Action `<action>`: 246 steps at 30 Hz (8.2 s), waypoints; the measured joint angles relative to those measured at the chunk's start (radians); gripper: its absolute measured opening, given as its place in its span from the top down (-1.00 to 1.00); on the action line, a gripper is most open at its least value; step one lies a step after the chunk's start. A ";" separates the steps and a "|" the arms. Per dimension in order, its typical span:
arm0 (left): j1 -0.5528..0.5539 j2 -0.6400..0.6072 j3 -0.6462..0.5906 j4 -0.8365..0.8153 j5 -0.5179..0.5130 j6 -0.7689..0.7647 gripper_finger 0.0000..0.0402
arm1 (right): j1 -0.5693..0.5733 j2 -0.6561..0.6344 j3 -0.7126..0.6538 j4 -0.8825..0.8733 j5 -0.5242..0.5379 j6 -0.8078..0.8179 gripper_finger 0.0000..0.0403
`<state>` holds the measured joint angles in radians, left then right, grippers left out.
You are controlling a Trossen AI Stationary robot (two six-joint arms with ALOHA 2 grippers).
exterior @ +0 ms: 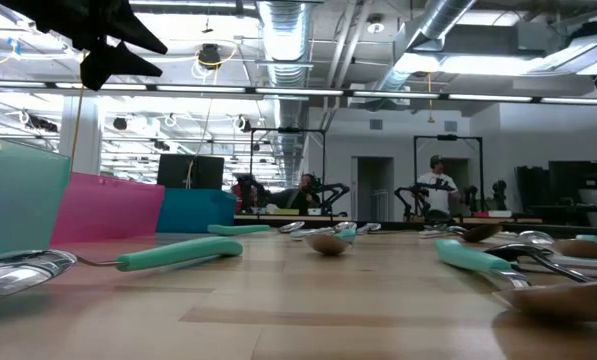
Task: Sort silverware by color (type)
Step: Put the blue patterned spoon into the blue bin
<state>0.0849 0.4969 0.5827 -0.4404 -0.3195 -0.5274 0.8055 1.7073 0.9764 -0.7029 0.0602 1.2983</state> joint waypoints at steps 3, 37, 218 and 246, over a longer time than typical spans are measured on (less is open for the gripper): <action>0.000 0.000 0.000 0.000 0.000 0.000 0.03 | 0.006 0.000 0.000 0.000 0.022 -0.001 0.29; 0.000 0.000 0.000 -0.008 -0.011 0.011 0.03 | -0.002 0.065 0.005 0.055 -0.050 0.041 0.84; 0.000 0.000 0.000 -0.018 -0.032 0.011 0.03 | -0.993 0.048 0.494 0.282 -0.086 -0.775 0.83; 0.000 0.000 0.000 -0.022 -0.033 0.012 0.03 | -0.998 0.276 0.589 0.740 -0.057 -0.772 0.83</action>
<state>0.0846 0.4969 0.5827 -0.4623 -0.3527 -0.5158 -0.1928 1.9837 1.5654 0.0373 0.0027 0.5265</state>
